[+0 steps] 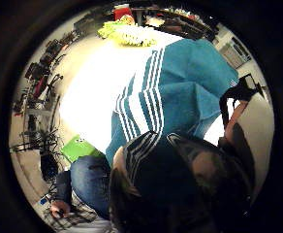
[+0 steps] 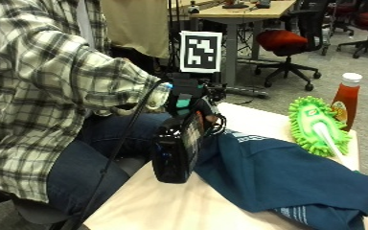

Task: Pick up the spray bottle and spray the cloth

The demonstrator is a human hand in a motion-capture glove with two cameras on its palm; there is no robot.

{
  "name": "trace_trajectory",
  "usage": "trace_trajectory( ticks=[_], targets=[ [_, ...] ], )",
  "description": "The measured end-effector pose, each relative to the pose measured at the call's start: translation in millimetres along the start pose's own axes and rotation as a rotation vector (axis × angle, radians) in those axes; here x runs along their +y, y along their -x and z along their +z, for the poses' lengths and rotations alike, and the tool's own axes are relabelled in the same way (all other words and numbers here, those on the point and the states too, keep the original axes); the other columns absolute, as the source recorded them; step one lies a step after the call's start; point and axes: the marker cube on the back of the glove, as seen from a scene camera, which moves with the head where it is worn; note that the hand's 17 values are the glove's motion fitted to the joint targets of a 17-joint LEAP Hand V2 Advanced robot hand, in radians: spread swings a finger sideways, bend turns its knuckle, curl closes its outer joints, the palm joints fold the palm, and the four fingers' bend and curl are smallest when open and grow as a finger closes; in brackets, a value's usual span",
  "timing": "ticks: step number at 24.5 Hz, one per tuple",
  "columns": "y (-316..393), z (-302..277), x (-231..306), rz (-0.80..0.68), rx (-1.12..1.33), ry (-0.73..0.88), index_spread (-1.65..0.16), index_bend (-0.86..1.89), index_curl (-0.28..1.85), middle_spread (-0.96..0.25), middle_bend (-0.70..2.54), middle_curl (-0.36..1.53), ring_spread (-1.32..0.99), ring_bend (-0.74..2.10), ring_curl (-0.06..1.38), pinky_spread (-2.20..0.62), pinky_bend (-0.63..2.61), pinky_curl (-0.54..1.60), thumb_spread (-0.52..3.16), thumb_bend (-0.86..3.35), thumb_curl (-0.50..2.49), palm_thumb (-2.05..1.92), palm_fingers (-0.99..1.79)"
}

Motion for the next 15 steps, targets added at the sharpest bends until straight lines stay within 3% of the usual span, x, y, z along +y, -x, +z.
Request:
trace_trajectory(
  ticks=[5,15],
  targets=[
    [-12.8,-8.4,0.6,0.043,-0.084,-0.025,-0.26,0.47,0.6,-0.11,0.66,0.52,-0.19,0.63,0.48,-0.13,0.33,0.44,-0.08,-0.03,0.75,1.04,1.35],
    [-48.1,-46.5,6.3,0.2,-0.596,-0.184,-0.26,0.47,0.6,-0.12,0.66,0.52,-0.18,0.63,0.48,-0.13,0.33,0.44,-0.08,-0.03,0.75,1.04,1.35]
  ],
)
